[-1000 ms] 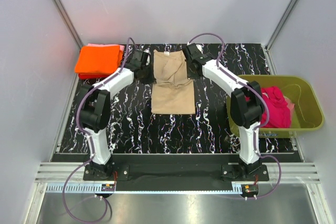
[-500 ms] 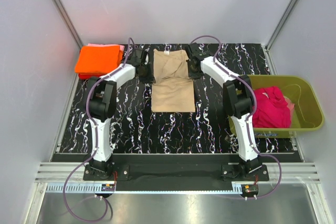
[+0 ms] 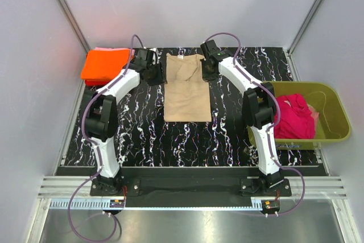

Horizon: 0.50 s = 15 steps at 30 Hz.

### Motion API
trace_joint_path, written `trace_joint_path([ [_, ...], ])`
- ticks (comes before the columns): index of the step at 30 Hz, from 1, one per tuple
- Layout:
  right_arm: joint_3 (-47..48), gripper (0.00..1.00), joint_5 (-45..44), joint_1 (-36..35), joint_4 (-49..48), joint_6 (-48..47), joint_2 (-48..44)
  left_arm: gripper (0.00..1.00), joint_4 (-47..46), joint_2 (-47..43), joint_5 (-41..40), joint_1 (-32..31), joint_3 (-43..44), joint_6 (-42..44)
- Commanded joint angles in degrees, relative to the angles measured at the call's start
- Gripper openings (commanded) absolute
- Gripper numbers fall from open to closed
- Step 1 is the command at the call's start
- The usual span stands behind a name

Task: Fold and stack the t-shirts
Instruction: Fold the tshirt

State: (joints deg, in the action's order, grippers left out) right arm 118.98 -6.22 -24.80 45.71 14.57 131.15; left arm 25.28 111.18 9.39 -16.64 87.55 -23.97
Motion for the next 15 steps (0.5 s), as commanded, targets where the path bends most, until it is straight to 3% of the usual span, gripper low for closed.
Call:
trace_joint_path([
  [1, 0.6, 0.13, 2.8, -0.1, 0.9, 1.2, -1.8, 0.4, -3.0, 1.8, 4.6, -0.4, -0.2, 0.8],
  [9, -1.3, 0.18, 2.0, 0.0, 0.8, 1.6, -2.0, 0.4, -0.3, 11.9, 5.6, 0.4, 9.3, 1.7],
  [15, -2.1, 0.15, 0.2, -0.1, -1.0, 0.9, 0.9, 0.4, 0.5, 16.6, 7.2, 1.4, 14.8, 1.3],
])
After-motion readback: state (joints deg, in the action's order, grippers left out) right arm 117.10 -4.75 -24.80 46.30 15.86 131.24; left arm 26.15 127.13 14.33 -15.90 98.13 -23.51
